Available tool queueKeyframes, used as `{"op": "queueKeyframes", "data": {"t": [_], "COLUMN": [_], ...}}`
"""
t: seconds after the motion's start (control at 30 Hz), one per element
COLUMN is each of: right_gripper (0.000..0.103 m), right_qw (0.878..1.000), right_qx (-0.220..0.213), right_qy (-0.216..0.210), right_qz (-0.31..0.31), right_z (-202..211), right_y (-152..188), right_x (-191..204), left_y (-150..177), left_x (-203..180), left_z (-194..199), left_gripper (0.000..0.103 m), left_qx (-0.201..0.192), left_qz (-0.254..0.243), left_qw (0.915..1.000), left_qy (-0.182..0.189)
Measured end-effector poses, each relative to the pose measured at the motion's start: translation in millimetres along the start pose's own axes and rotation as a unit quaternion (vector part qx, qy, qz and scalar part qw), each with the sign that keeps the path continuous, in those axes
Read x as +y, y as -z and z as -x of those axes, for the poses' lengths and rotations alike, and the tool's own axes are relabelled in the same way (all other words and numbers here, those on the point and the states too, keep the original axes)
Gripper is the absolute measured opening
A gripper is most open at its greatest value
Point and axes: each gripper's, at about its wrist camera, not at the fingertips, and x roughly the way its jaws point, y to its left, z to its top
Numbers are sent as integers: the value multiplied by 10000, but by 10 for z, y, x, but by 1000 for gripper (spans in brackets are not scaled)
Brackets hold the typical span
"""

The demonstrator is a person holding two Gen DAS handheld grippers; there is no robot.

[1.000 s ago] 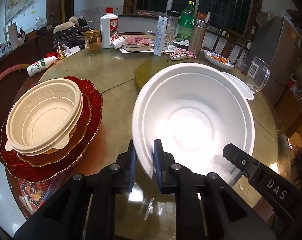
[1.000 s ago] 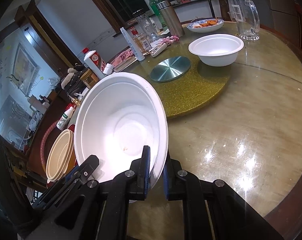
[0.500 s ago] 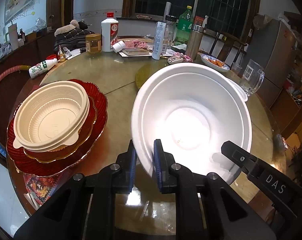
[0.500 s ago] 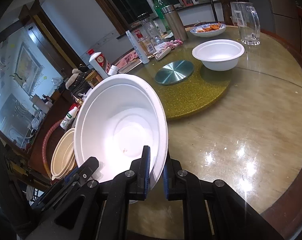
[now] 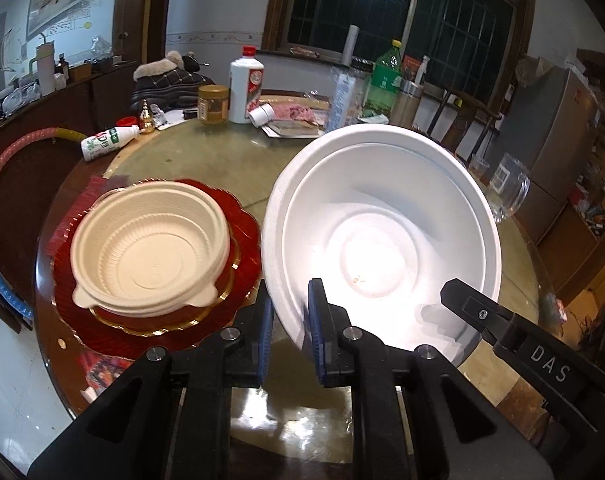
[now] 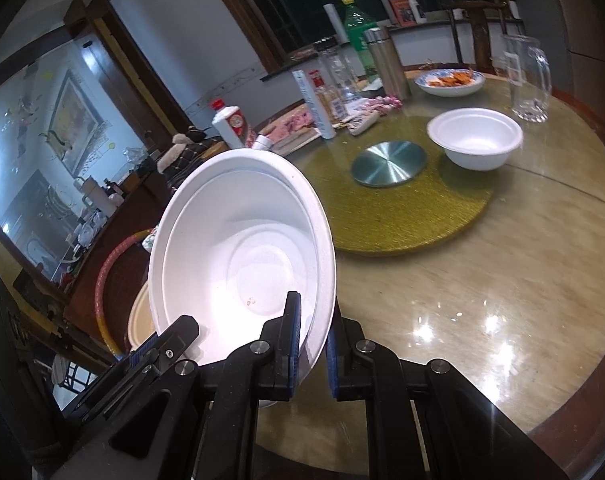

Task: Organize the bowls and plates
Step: 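Lower the held white foam bowl onto the nested beige bowls with the right tool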

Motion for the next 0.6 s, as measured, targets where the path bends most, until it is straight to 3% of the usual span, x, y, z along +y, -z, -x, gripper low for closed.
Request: {"op": "queueKeyframes", "data": {"t": [0.27, 0.6], "right_gripper": [11, 11], "right_qw": [9985, 9929], "right_qx": [-34, 433], "right_qy": [-366, -831], "right_qz": [407, 735], "right_z": [-36, -357], "right_y": [-183, -282], "right_x": [545, 1059], "left_y": [-270, -429], "left_x": [374, 867], "left_z": [274, 333], "left_gripper": [15, 15], "left_qx": [-319, -345], "left_qz": [200, 350], "left_qw": [9991, 9978], "left_qy": [-178, -450]}}
